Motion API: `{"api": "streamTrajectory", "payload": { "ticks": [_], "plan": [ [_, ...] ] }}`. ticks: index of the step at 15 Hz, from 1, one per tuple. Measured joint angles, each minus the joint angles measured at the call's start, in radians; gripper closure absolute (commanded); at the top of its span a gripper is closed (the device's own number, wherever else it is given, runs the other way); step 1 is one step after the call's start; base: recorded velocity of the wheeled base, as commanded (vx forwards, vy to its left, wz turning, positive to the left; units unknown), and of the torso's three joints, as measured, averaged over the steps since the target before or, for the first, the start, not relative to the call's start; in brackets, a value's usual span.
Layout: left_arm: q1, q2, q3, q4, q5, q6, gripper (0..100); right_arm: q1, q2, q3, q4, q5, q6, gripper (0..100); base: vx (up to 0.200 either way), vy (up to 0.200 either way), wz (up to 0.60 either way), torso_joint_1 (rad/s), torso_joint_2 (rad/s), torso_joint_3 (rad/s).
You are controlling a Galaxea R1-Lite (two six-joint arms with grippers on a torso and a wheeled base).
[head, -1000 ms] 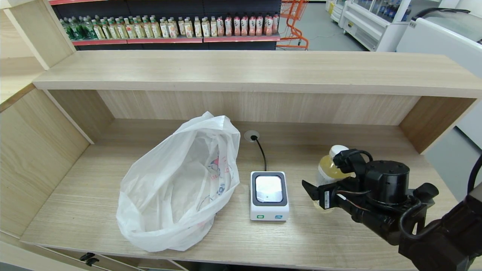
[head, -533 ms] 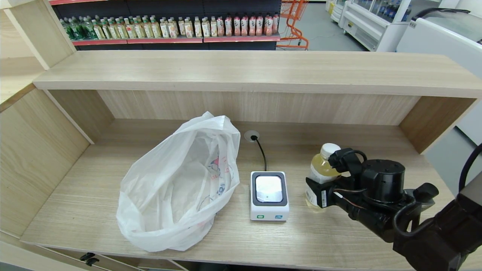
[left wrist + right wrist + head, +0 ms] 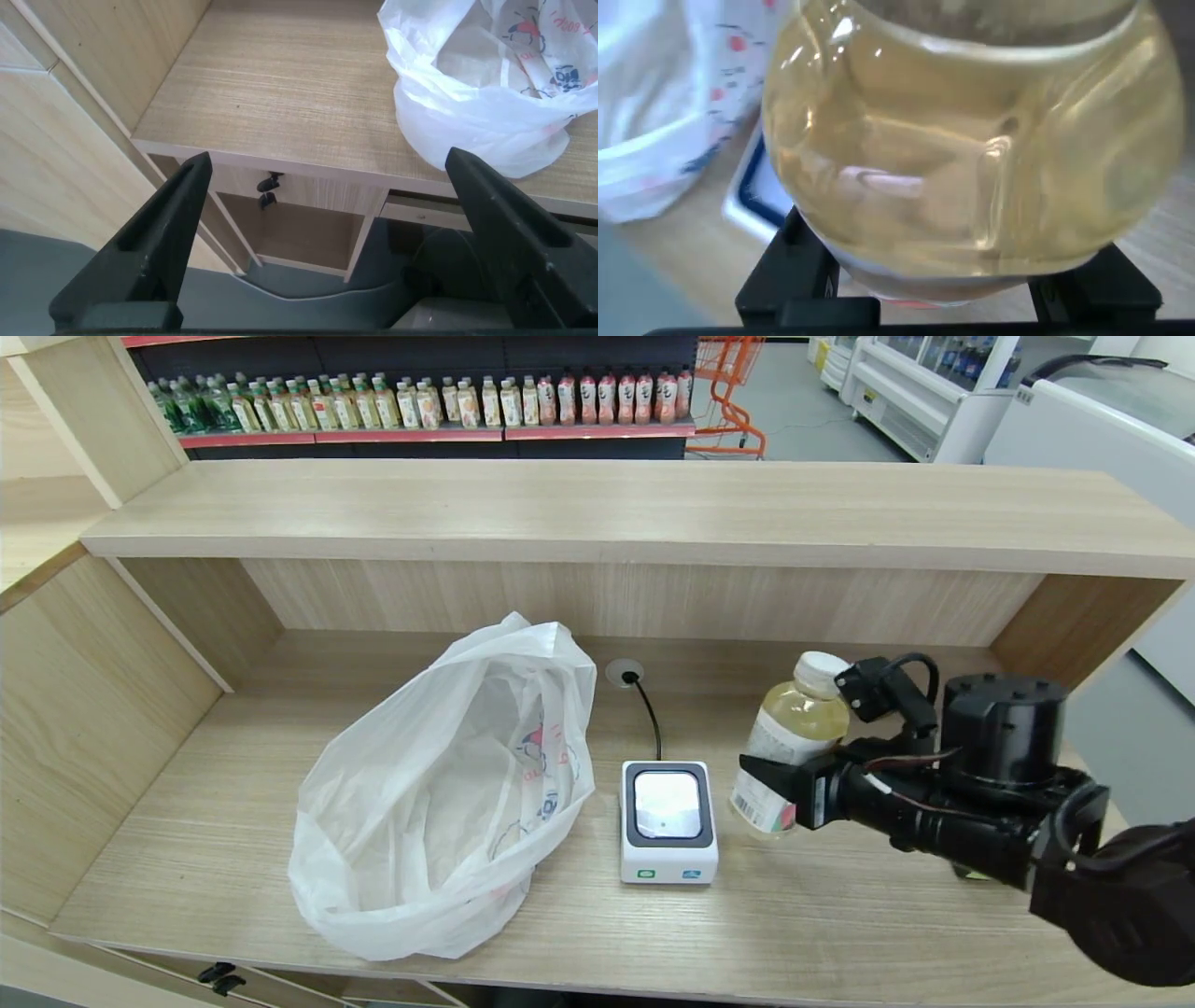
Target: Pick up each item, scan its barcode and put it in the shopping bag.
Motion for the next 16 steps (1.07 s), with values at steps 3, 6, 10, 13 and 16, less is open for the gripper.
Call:
{"api": "streamTrajectory", "payload": {
  "ticks": [3, 6, 10, 13, 16],
  "plan": [
    [-0.001, 0.0, 0.0, 0.0, 0.0, 0.0, 0, -0.081, -0.171, -0.128, 0.26, 0.434, 0.094, 100, 0.0, 0.0, 0.0, 0.0, 0.0, 0.0],
    [0.0, 0.0, 0.0, 0.0, 0.0, 0.0, 0, -0.134, -0.255, -0.172, 0.285, 0.69, 0.121, 100, 0.0, 0.0, 0.0, 0.0, 0.0, 0.0],
    [0.0, 0.0, 0.0, 0.0, 0.0, 0.0, 0, -0.104, -0.307, -0.169, 0.294, 0.786, 0.138, 100, 0.0, 0.0, 0.0, 0.0, 0.0, 0.0],
    [-0.001, 0.0, 0.0, 0.0, 0.0, 0.0, 0, -0.033, -0.339, -0.138, 0.294, 0.79, 0.157, 100, 0.0, 0.0, 0.0, 0.0, 0.0, 0.0],
    [0.0, 0.0, 0.0, 0.0, 0.0, 0.0, 0, 0.006, -0.362, -0.121, 0.295, 0.789, 0.159, 100, 0.0, 0.0, 0.0, 0.0, 0.0, 0.0]
  ]
}}
